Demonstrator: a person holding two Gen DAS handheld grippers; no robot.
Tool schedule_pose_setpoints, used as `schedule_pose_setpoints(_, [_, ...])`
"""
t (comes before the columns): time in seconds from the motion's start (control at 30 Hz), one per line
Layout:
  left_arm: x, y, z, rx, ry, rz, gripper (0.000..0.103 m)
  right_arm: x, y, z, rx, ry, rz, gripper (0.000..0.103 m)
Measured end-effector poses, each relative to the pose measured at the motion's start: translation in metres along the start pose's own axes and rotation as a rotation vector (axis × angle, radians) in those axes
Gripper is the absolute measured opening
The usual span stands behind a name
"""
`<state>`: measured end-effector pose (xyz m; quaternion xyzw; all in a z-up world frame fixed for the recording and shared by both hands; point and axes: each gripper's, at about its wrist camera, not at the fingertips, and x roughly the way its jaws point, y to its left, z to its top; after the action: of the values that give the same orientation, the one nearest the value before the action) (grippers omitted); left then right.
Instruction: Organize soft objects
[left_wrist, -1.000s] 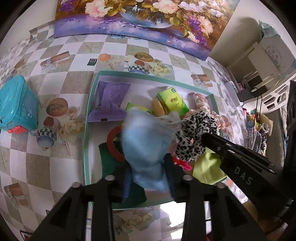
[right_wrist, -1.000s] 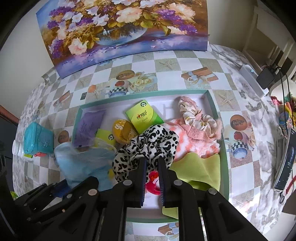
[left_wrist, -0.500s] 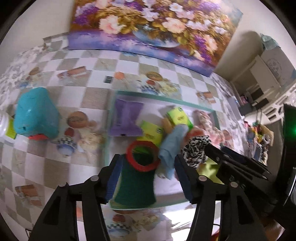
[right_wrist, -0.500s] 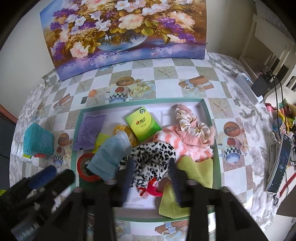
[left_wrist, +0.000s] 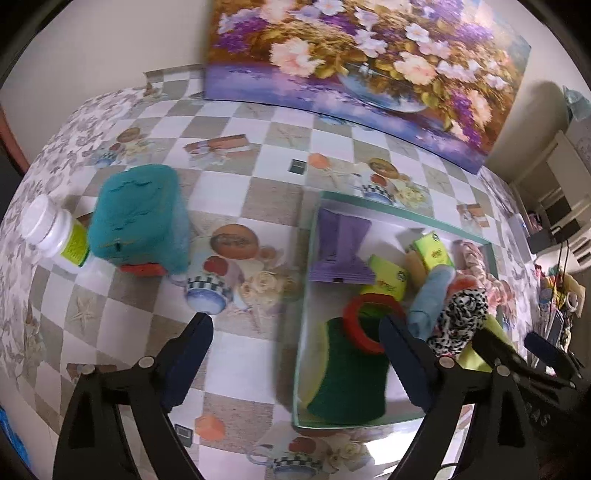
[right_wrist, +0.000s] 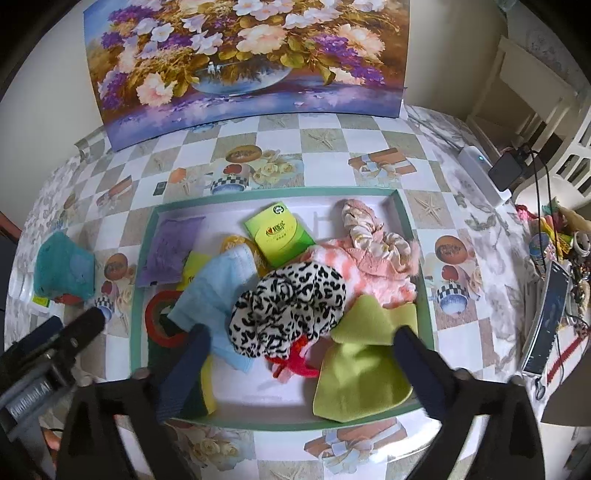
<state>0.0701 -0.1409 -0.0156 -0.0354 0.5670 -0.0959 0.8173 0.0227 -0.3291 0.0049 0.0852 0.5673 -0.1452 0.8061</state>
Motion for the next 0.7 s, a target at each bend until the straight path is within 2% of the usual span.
schedule_pose_setpoints(0.17, [-0.004, 0.014, -0.008, -0.030, -0.011, 0.014, 0.096, -0.003, 0.007, -0.011, -0.017, 0.002, 0.009, 0.103])
schedule_pose_setpoints(0.27, [-0.004, 0.021, -0.014, -0.042, -0.004, 0.049, 0.096, -0.006, 0.010, -0.017, -0.029, -0.003, 0.008, 0.103])
schedule_pose_setpoints(0.53, [-0.011, 0.029, -0.032, -0.010, -0.004, 0.094, 0.096, -0.013, 0.016, -0.037, -0.047, -0.004, -0.003, 0.103])
schedule_pose_setpoints(0.7, [-0.020, 0.031, -0.042, 0.025, -0.030, 0.151, 0.096, -0.012, 0.018, -0.047, -0.051, 0.013, 0.003, 0.103])
